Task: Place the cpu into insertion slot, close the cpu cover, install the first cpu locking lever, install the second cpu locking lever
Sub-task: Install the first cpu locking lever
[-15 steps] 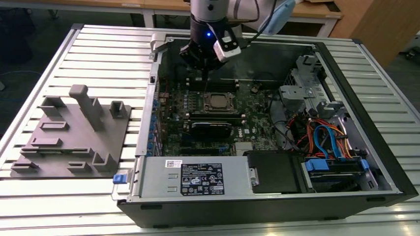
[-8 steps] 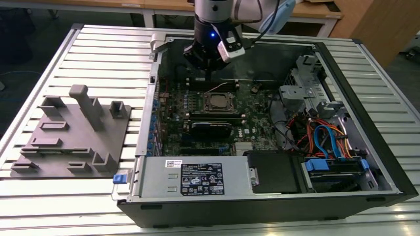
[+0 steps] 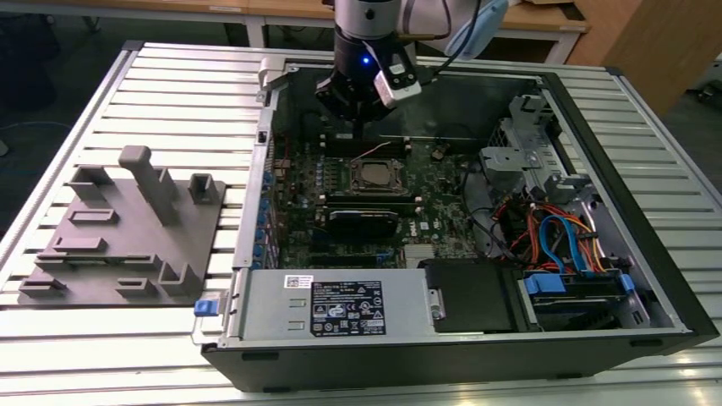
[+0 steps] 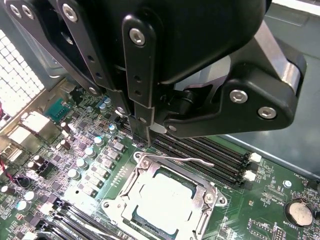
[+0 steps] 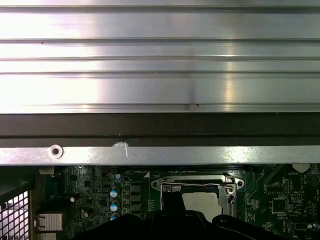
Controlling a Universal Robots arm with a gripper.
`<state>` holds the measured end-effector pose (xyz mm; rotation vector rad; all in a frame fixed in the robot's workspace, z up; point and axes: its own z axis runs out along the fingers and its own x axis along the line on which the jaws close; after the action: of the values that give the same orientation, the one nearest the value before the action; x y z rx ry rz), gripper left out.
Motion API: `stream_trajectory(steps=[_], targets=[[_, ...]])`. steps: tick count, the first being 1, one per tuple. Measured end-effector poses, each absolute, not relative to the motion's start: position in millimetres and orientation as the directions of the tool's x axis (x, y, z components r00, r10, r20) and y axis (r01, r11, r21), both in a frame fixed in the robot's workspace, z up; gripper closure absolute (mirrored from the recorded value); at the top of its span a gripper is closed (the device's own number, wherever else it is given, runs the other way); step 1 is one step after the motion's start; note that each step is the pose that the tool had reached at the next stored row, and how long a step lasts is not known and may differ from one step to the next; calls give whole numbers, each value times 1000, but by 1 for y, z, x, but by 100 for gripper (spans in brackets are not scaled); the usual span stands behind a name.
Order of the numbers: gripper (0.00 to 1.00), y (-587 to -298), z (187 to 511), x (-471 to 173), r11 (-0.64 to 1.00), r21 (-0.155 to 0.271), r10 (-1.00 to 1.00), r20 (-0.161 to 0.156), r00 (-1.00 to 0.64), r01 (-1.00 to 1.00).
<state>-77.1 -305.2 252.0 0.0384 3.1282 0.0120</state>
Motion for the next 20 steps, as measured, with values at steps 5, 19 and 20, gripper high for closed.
stream_trajectory(steps=[5, 19, 20], targets=[[89, -305, 251, -77, 1000, 11, 24, -13, -1000, 24], [89, -306, 240, -68, 996, 75, 47, -11, -999, 46], [89, -306, 240, -68, 996, 75, 48, -11, -999, 47]])
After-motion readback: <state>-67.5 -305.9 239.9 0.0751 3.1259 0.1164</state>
